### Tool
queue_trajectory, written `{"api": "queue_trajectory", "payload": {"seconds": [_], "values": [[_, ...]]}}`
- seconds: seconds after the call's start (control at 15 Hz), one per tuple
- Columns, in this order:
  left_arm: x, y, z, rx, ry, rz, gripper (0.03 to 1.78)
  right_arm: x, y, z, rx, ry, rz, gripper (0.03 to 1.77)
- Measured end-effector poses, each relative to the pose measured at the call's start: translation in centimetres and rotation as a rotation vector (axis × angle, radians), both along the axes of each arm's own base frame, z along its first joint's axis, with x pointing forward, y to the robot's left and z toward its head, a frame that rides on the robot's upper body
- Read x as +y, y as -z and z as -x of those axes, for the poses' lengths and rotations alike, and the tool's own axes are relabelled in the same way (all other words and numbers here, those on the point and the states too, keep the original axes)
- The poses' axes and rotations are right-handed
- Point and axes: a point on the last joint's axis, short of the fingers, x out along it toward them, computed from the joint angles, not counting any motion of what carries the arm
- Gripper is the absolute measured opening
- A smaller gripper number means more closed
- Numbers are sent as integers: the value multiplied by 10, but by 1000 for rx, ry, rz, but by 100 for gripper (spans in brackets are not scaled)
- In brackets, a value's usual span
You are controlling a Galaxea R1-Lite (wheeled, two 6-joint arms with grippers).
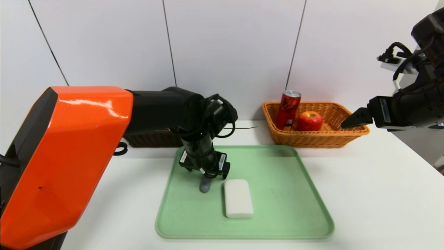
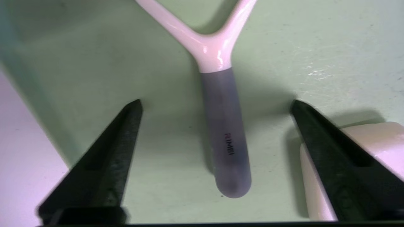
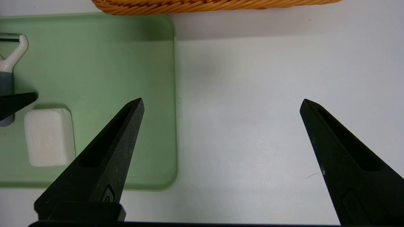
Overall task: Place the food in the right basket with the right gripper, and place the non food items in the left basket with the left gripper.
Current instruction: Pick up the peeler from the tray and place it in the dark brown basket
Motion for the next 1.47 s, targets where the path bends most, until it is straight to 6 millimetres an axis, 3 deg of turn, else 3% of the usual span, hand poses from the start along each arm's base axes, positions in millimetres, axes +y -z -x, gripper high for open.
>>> {"api": "queue_trajectory", "payload": {"seconds": [0.2, 0.4, 0.47, 0.53, 1.0, 1.2, 1.47], "values": [[1, -1, 1, 4, -1, 0, 111, 3, 0, 0, 0, -10, 0, 171], [2, -4, 2, 3, -2, 4, 80, 7, 1, 1, 2, -24, 0, 171], [2, -4, 2, 4, -1, 3, 61, 7, 1, 1, 2, -25, 1, 171], [2, -5, 3, 5, -1, 3, 26, 7, 1, 1, 2, -27, 2, 171], [7, -30, 17, 59, 57, 131, 27, 7, 3, 1, 9, -25, 5, 171], [11, -58, 26, 52, 117, 284, 27, 6, 5, 2, 18, -19, 6, 171], [16, -110, 31, -174, 133, 507, 27, 5, 5, 2, 20, -17, 5, 171]]}}
